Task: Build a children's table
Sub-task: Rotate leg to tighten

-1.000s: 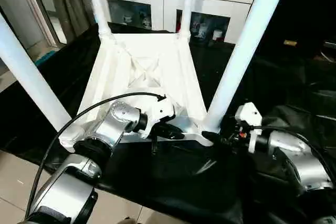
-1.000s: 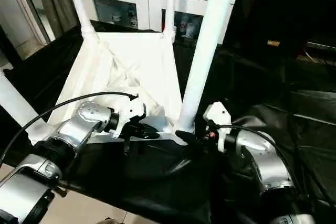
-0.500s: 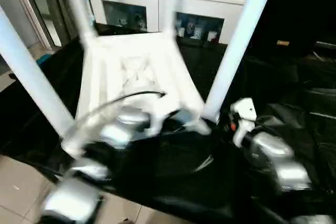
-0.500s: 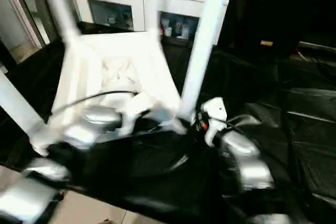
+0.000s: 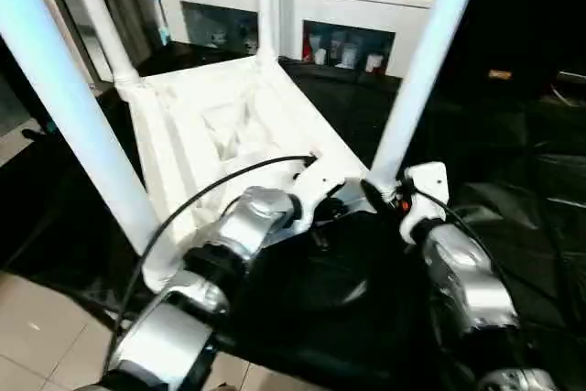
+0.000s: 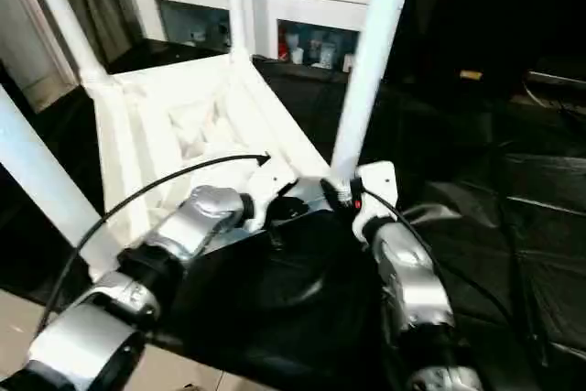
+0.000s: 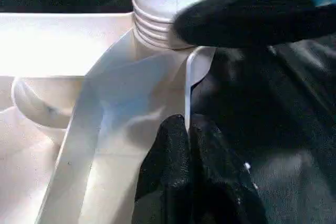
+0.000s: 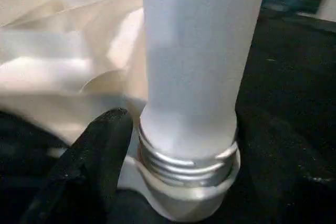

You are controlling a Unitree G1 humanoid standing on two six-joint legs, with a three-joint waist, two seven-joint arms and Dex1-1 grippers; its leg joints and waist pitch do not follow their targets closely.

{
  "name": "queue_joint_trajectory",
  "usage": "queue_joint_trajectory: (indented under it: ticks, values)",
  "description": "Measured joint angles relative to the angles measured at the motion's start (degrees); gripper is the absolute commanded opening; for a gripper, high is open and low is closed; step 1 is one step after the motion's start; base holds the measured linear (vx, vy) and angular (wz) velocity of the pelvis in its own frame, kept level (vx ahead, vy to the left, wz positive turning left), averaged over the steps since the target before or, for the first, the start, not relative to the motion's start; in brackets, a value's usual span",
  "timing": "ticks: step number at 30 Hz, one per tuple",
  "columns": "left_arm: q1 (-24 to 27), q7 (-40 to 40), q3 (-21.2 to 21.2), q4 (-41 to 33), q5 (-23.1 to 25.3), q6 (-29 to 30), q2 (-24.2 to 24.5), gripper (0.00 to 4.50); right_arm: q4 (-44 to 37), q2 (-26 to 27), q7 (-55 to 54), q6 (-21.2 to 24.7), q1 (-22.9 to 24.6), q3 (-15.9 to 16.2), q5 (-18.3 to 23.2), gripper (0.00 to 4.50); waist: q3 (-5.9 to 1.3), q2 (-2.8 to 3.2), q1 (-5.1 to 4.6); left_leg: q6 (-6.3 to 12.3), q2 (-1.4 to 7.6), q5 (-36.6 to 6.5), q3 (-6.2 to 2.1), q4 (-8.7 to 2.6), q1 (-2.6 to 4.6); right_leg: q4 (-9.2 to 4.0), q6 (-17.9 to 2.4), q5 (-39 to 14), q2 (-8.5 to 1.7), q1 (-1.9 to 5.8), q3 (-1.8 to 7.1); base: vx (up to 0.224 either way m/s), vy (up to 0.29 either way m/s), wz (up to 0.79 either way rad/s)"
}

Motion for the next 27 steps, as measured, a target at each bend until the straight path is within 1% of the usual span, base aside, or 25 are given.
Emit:
queue_joint_trajectory:
  ticks: [3,5,6,8,10,11,13,14,15,17,19,22,23,25,27]
  values:
    - [1.0,-5.2,-0.6,-2.2,-0.4,-0.7,2.9,0.00,-1.6,-4.6,8.2,0.5,1.1,0.7,2.2,3.75,-0.01,0.02,0.26,-0.01,0.02,0.0,0.00,-0.06,-0.02,-0.02,0.0,0.0,0.01,-0.04,-0.02,0.000,0.000,0.00]
    - [2.8,-11.5,-1.1,-5.1,-1.7,-2.1,6.1,0.00,-2.4,-7.6,14.5,0.6,1.5,1.9,3.5,3.75,0.02,-0.05,0.21,-0.02,0.02,0.0,0.01,-0.12,-0.08,-0.05,-0.2,0.1,0.01,-0.06,-0.02,0.000,0.000,0.00]
    - [3.3,-13.9,-1.3,-5.9,-2.4,-2.3,6.9,0.00,-2.7,-8.1,16.4,0.8,1.7,2.2,3.9,3.75,0.02,-0.05,0.36,0.00,0.02,-0.1,0.01,-0.16,-0.07,-0.04,-0.2,0.0,0.01,-0.11,-0.02,0.000,0.000,0.00]
    - [4.5,-18.7,-1.8,-8.1,-3.7,-2.4,9.1,0.00,-4.6,-9.6,21.1,2.1,2.4,3.0,5.5,3.75,0.02,-0.03,1.00,0.08,0.02,0.0,0.01,-0.17,-0.13,-0.03,-0.2,0.0,0.01,-0.31,-0.03,0.000,0.000,0.00]
    - [5.2,-22.6,-2.6,-9.8,-4.3,-2.6,11.0,0.00,-5.9,-12.2,26.2,2.9,3.2,4.5,6.4,3.75,0.02,-0.04,1.92,0.22,0.01,0.0,0.05,-0.15,-0.22,-0.04,-0.2,-0.1,-0.01,-0.32,0.00,0.000,0.000,0.00]
    - [5.5,-24.0,-2.8,-10.2,-4.5,-2.8,11.5,0.00,-5.9,-13.0,27.8,2.9,3.4,4.7,6.4,3.75,0.03,-0.05,2.25,0.27,0.01,0.0,0.08,-0.11,-0.25,-0.06,-0.2,-0.1,-0.03,-0.32,0.01,0.000,0.000,0.00]
    - [5.7,-25.4,-2.9,-10.2,-4.7,-3.0,12.0,0.00,-5.9,-13.7,29.8,3.0,3.4,4.8,6.5,3.75,0.04,-0.07,2.43,0.29,0.00,0.0,0.10,0.01,-0.30,-0.04,-0.2,-0.1,-0.06,-0.30,0.03,0.000,0.000,0.00]
    - [5.8,-25.5,-2.8,-10.4,-4.7,-3.0,12.1,0.00,-5.9,-13.8,30.3,3.1,3.4,4.8,6.6,3.75,0.04,-0.08,2.41,0.22,0.00,-0.1,0.11,0.05,-0.31,-0.03,-0.2,-0.1,-0.08,-0.30,0.04,0.000,0.000,0.00]
    - [5.9,-25.5,-2.9,-10.7,-4.7,-3.0,12.2,0.00,-5.9,-13.9,30.8,3.1,3.4,4.9,6.8,3.59,0.05,-0.09,2.37,0.09,0.00,-0.1,0.12,0.08,-0.31,-0.03,-0.2,0.0,-0.08,-0.29,0.05,0.000,0.000,0.00]
    - [6.5,-26.1,-2.8,-11.8,-4.8,-2.5,12.6,0.00,-5.9,-14.2,31.7,3.3,3.4,5.0,7.5,3.59,0.09,-0.15,2.26,0.05,0.00,-0.2,0.11,0.09,-0.29,0.00,-0.2,0.0,-0.08,-0.27,0.04,0.000,0.000,0.00]
    - [6.9,-26.8,-2.8,-12.4,-5.0,-2.2,12.8,0.00,-5.9,-14.2,32.4,3.6,3.4,5.1,7.7,3.31,0.09,-0.16,2.25,0.05,0.01,-0.2,0.10,0.08,-0.28,0.01,-0.2,0.0,-0.07,-0.28,0.03,0.000,0.000,0.00]
    - [6.9,-26.8,-2.8,-12.8,-5.0,-1.7,12.9,0.00,-5.9,-14.0,32.7,3.8,3.4,5.3,7.9,3.08,0.10,-0.17,2.27,0.05,0.01,-0.2,0.09,0.07,-0.29,0.01,-0.2,-0.1,-0.07,-0.29,0.02,0.000,0.000,0.00]
    - [6.9,-26.8,-2.8,-12.8,-5.0,-1.7,12.9,0.00,-5.9,-14.0,32.7,3.8,3.4,5.4,7.9,3.08,0.10,-0.17,2.25,0.06,0.01,-0.2,0.09,0.07,-0.29,0.01,-0.2,-0.1,-0.07,-0.28,0.03,0.000,0.000,0.00]
    - [6.9,-26.8,-2.8,-12.8,-5.0,-1.7,12.9,0.00,-5.9,-13.9,32.7,3.8,3.4,5.4,7.9,2.86,0.10,-0.17,2.24,0.06,0.01,-0.2,0.10,0.08,-0.30,0.01,-0.2,-0.1,-0.07,-0.28,0.03,0.000,0.000,0.00]
    - [6.9,-26.7,-2.8,-12.8,-4.9,-1.7,12.9,0.00,-5.9,-13.8,32.6,3.8,3.4,5.4,7.9,2.79,0.10,-0.17,2.24,0.06,0.01,-0.2,0.09,0.08,-0.29,0.02,-0.2,-0.1,-0.07,-0.28,0.03,0.000,0.000,0.00]
